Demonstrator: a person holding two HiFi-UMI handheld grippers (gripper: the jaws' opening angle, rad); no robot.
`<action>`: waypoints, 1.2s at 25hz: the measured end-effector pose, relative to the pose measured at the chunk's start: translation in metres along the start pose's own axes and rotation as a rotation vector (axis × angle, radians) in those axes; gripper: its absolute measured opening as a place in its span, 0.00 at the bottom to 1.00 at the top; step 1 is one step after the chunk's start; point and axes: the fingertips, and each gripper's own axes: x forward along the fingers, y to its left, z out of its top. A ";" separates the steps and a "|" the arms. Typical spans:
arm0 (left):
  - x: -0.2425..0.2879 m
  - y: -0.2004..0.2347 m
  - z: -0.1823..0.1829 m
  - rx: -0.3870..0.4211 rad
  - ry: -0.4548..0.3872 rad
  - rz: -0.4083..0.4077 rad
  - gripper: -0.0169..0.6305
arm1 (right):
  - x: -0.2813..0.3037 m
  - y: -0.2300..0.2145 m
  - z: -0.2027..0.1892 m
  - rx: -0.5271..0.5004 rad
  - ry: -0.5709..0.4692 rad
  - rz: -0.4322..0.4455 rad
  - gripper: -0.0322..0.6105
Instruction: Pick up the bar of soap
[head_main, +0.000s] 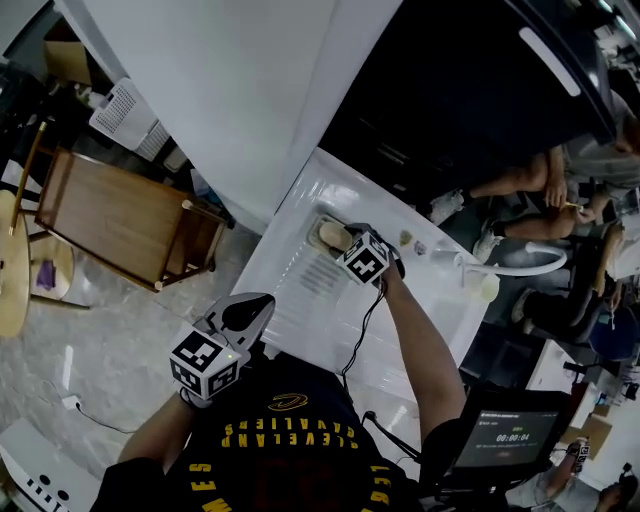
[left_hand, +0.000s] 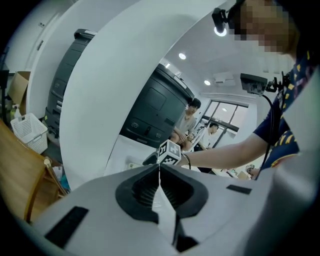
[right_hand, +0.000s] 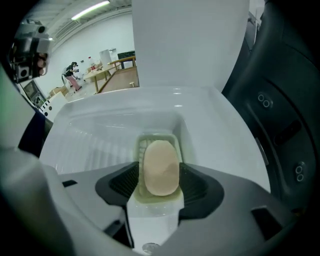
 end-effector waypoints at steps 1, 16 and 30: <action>-0.001 0.000 -0.001 -0.009 -0.003 0.001 0.05 | 0.002 -0.001 0.001 0.000 0.008 0.009 0.44; -0.005 0.014 -0.014 -0.060 -0.009 0.009 0.05 | 0.020 -0.004 0.015 -0.011 0.057 -0.003 0.44; -0.008 0.010 -0.019 -0.109 -0.017 0.001 0.05 | 0.025 -0.002 0.016 -0.019 0.065 -0.029 0.45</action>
